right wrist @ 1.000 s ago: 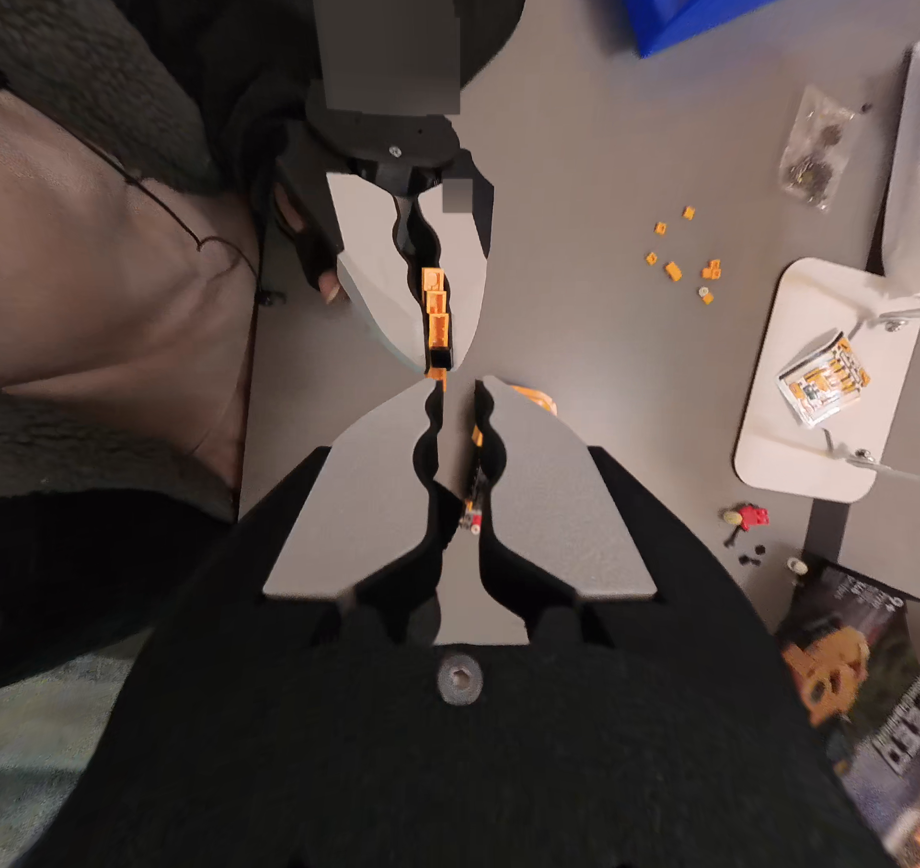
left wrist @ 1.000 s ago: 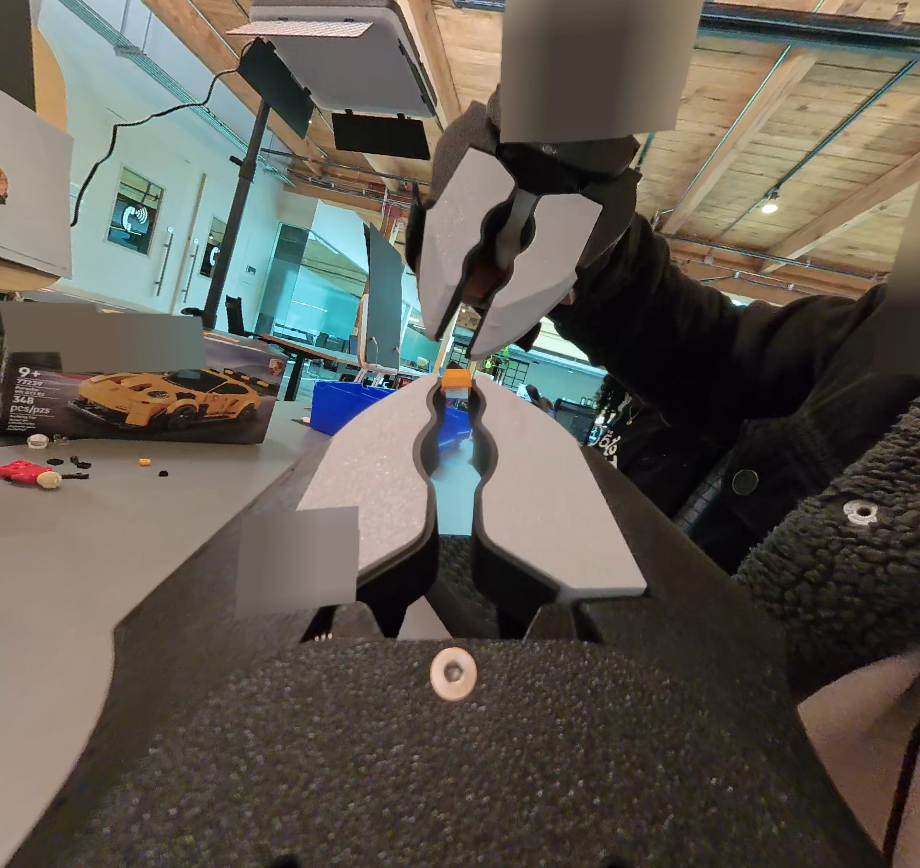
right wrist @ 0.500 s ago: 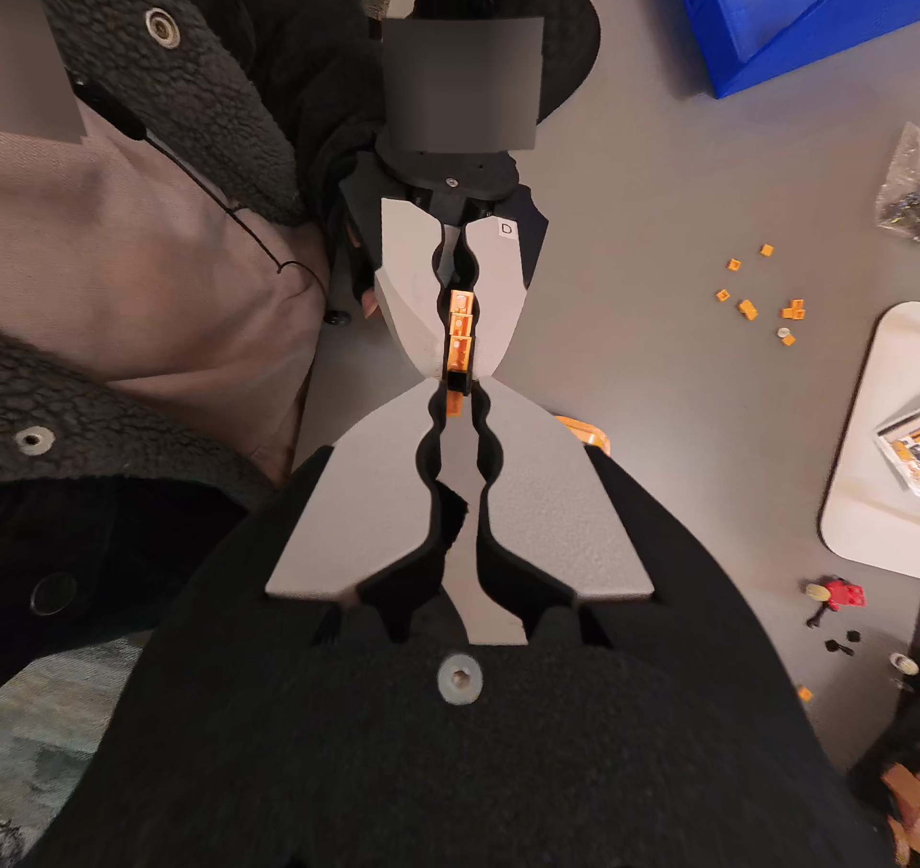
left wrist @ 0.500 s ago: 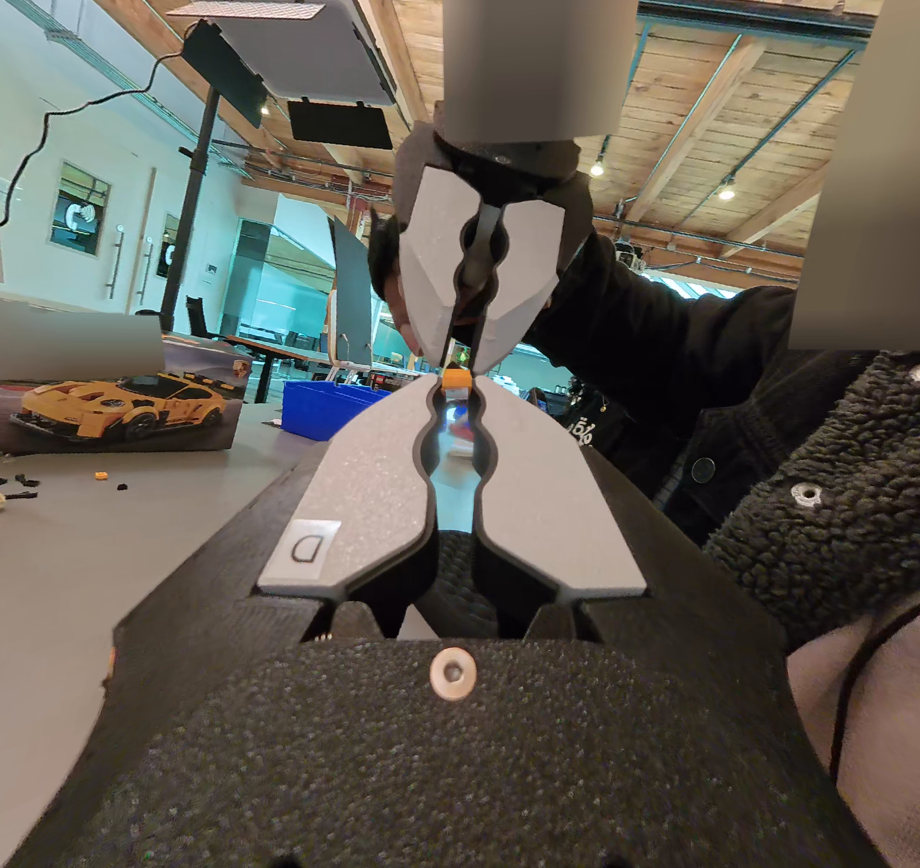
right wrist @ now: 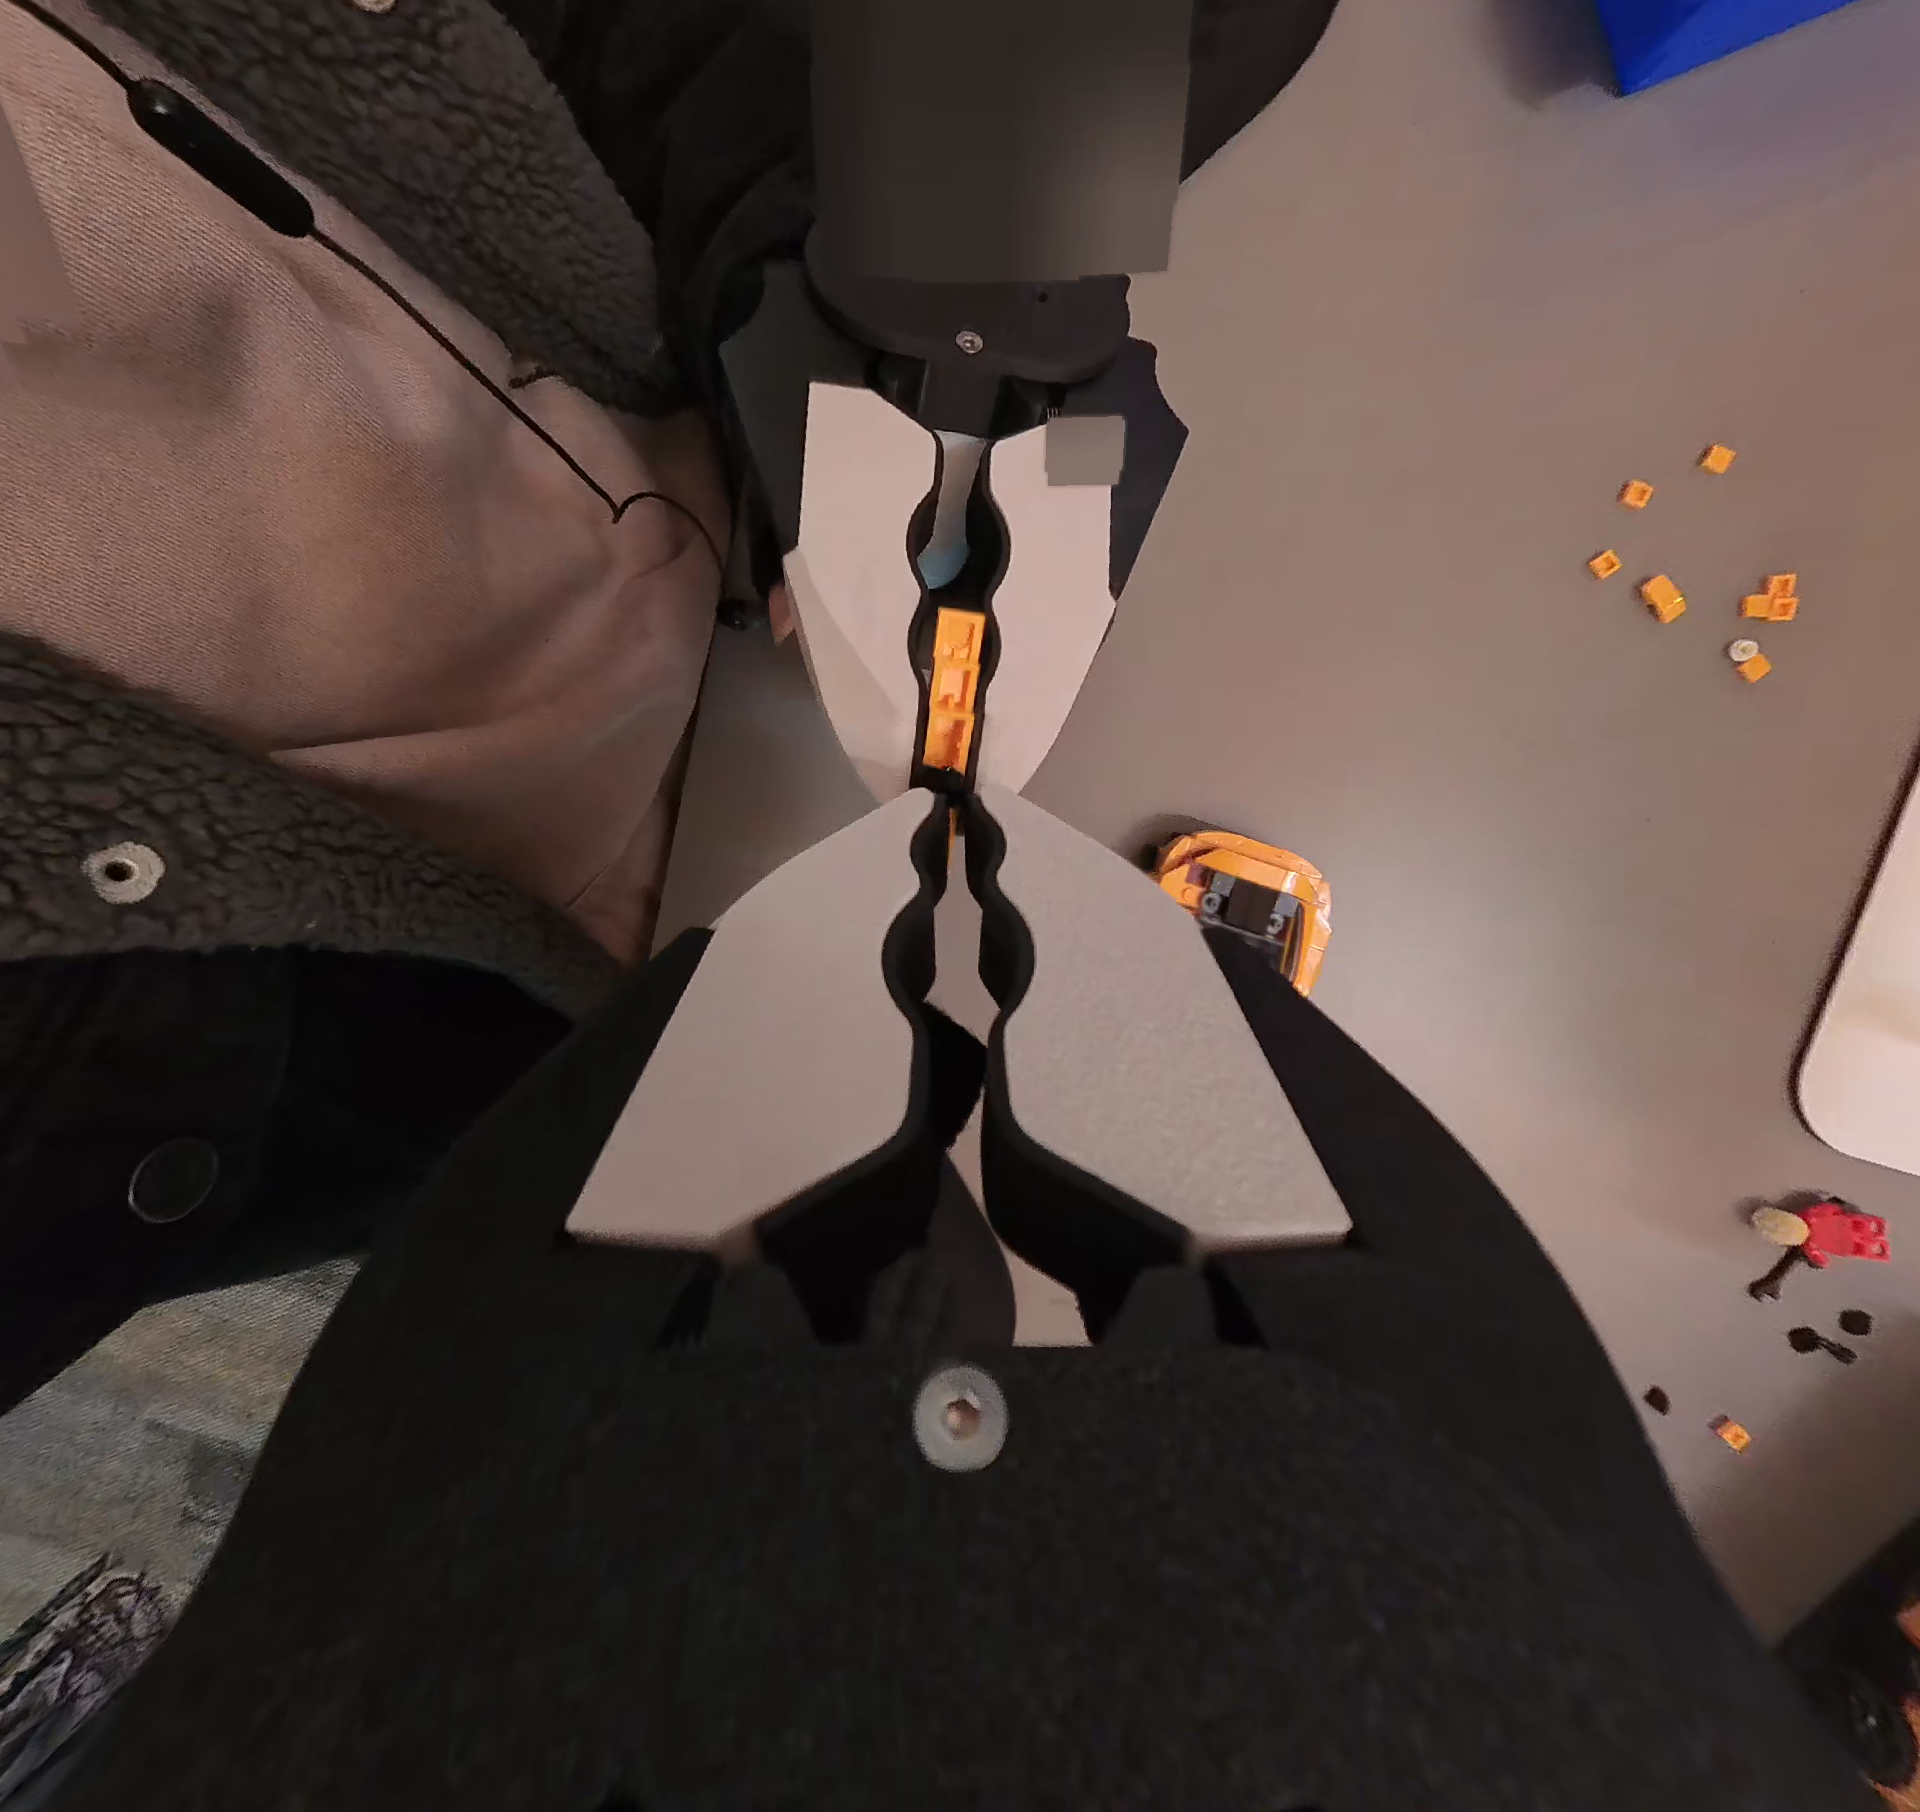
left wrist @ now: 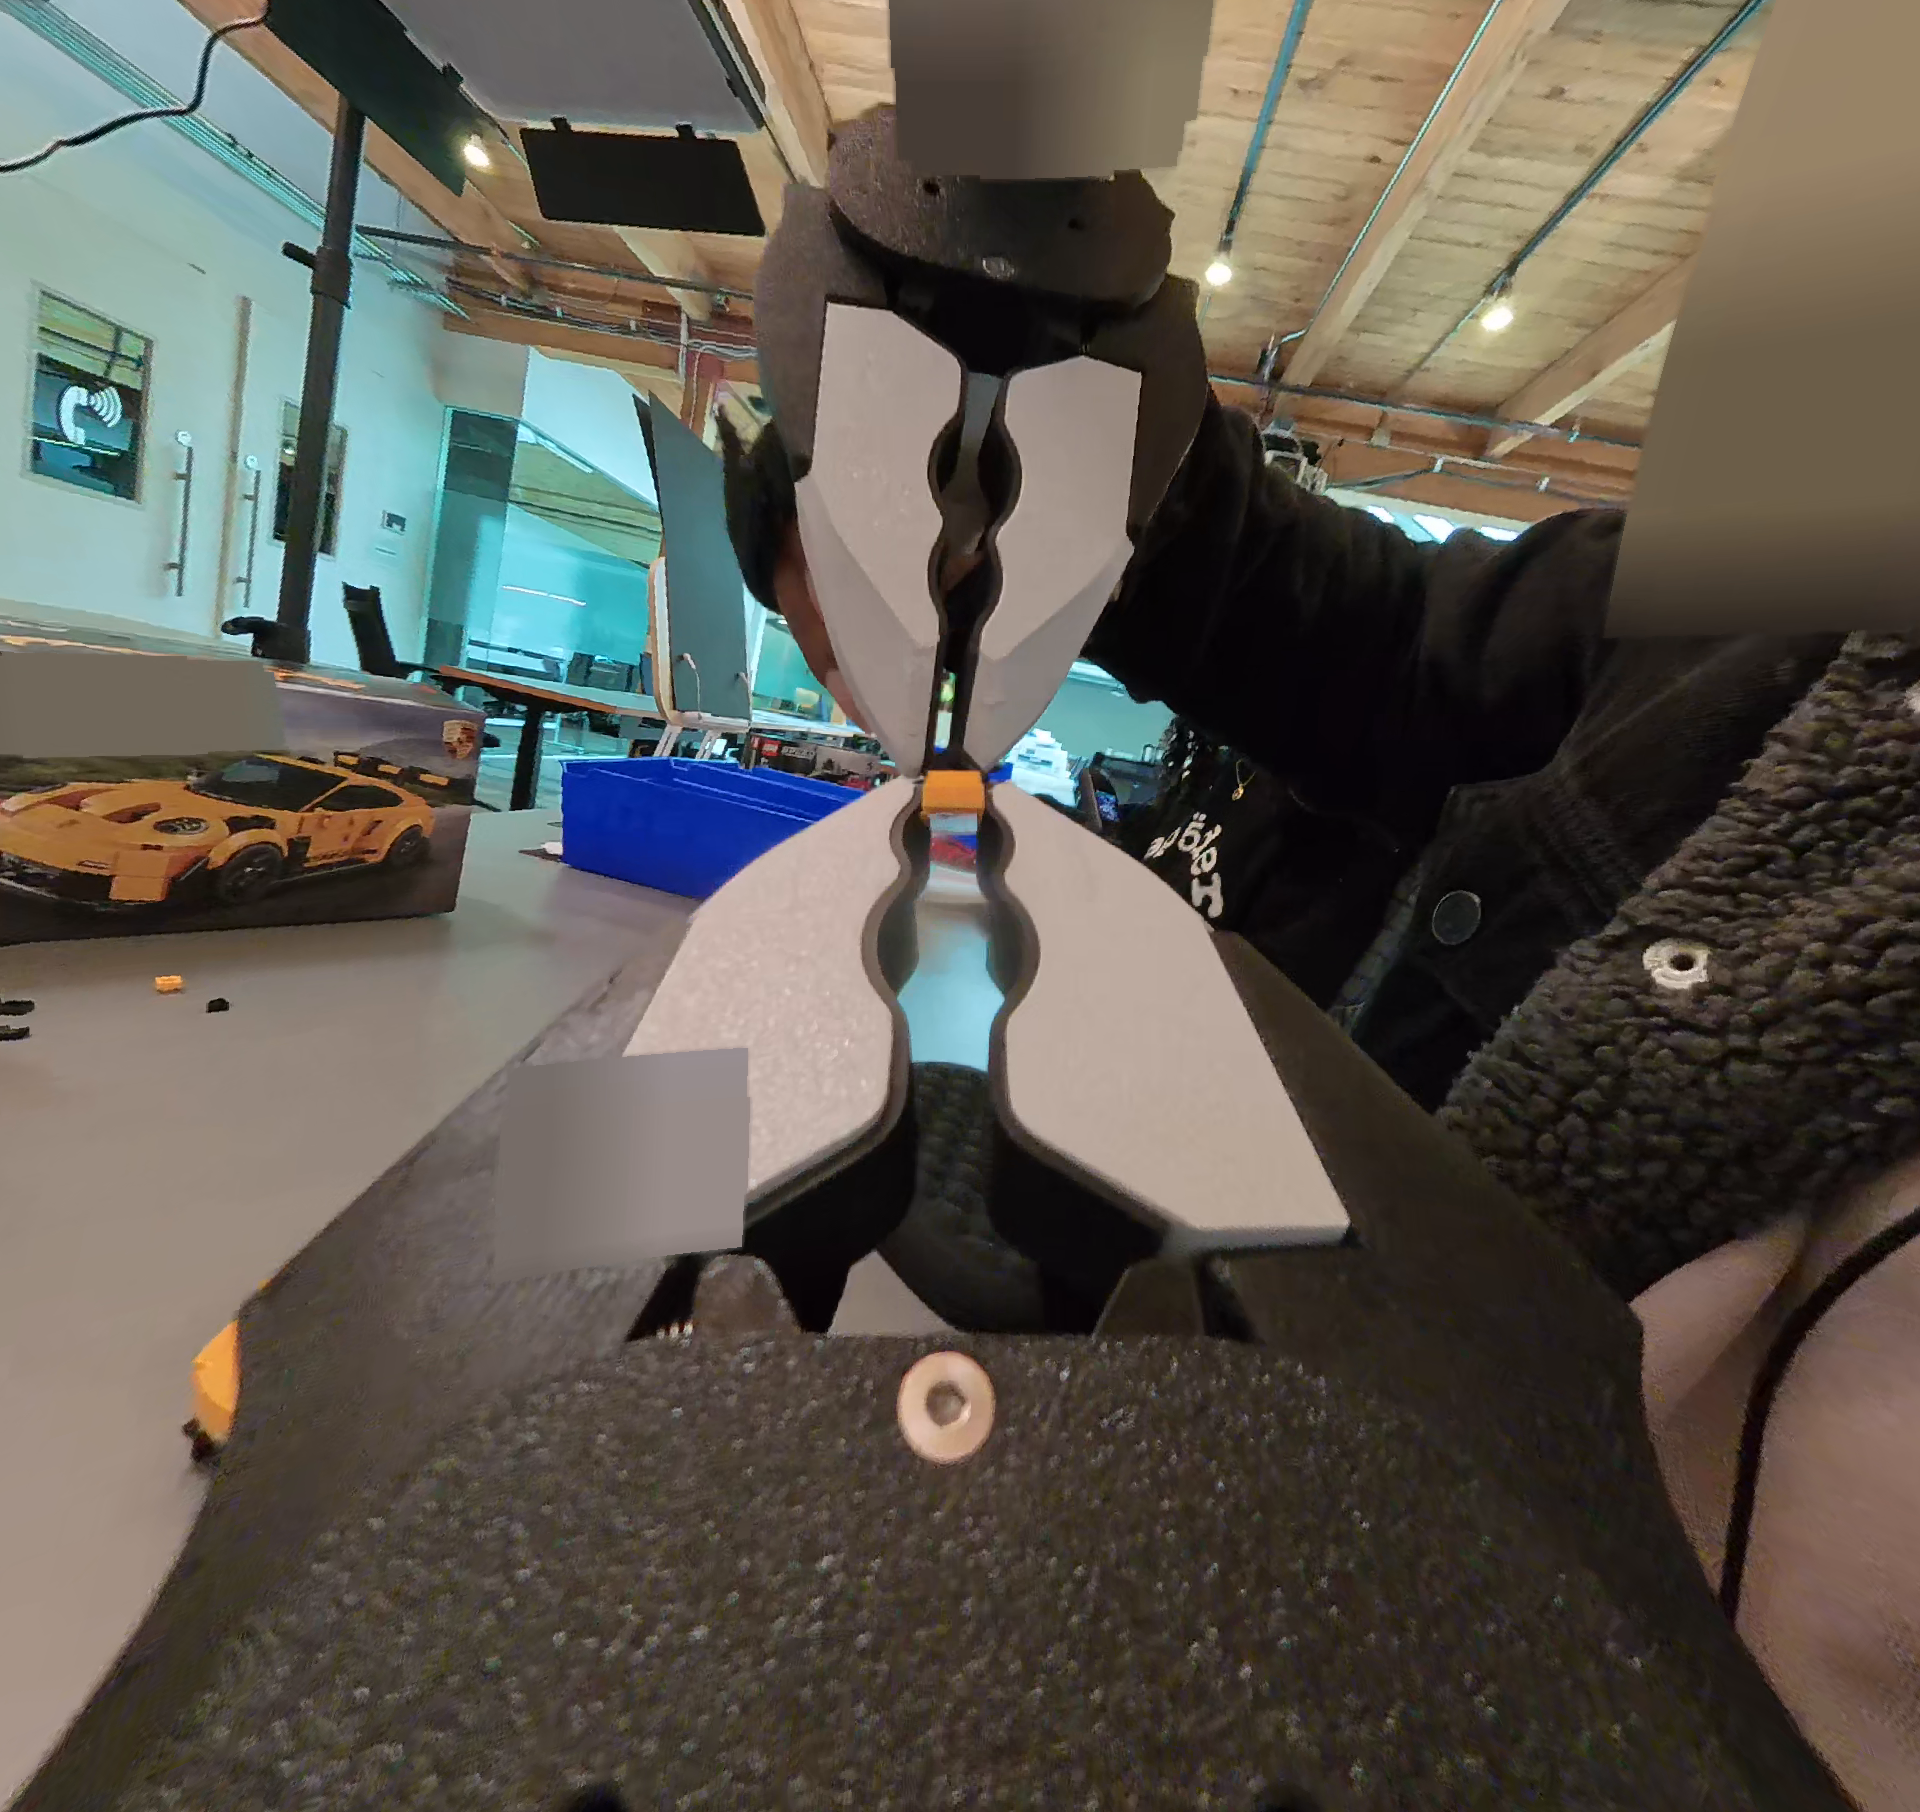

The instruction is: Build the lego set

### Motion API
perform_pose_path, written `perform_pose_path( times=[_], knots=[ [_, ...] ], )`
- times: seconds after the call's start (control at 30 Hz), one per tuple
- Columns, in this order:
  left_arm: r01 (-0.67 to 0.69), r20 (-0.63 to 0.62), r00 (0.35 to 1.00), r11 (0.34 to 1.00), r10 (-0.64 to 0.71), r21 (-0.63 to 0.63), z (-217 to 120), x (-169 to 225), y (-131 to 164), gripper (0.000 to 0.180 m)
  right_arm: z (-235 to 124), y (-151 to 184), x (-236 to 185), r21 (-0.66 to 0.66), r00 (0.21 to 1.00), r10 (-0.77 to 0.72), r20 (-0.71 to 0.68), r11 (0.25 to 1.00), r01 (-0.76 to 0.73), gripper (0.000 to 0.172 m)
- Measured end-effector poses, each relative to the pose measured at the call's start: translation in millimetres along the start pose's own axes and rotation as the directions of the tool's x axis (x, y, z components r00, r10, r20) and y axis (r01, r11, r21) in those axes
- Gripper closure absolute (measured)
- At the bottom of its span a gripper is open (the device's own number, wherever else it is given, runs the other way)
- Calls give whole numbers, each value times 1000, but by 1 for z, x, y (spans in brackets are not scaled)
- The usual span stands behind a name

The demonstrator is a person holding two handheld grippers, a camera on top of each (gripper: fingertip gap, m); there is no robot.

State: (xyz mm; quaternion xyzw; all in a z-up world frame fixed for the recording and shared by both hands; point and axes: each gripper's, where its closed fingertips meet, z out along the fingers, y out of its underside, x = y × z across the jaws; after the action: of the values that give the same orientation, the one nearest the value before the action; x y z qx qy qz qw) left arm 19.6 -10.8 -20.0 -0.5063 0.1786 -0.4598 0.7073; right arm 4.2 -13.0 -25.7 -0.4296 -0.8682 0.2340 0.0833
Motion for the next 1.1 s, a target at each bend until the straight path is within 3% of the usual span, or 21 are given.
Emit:
perform_pose_path(
  times=[0.5,1.1],
  knots=[
    [-221,142,961,967,239,-129,1,-13,14,172,6,5,1,-124,995,83,55,989,-76,170],
    [-238,157,953,962,258,-134,1,-13,14,172,7,6,5,-198,996,83,16,977,-79,170]
  ],
)
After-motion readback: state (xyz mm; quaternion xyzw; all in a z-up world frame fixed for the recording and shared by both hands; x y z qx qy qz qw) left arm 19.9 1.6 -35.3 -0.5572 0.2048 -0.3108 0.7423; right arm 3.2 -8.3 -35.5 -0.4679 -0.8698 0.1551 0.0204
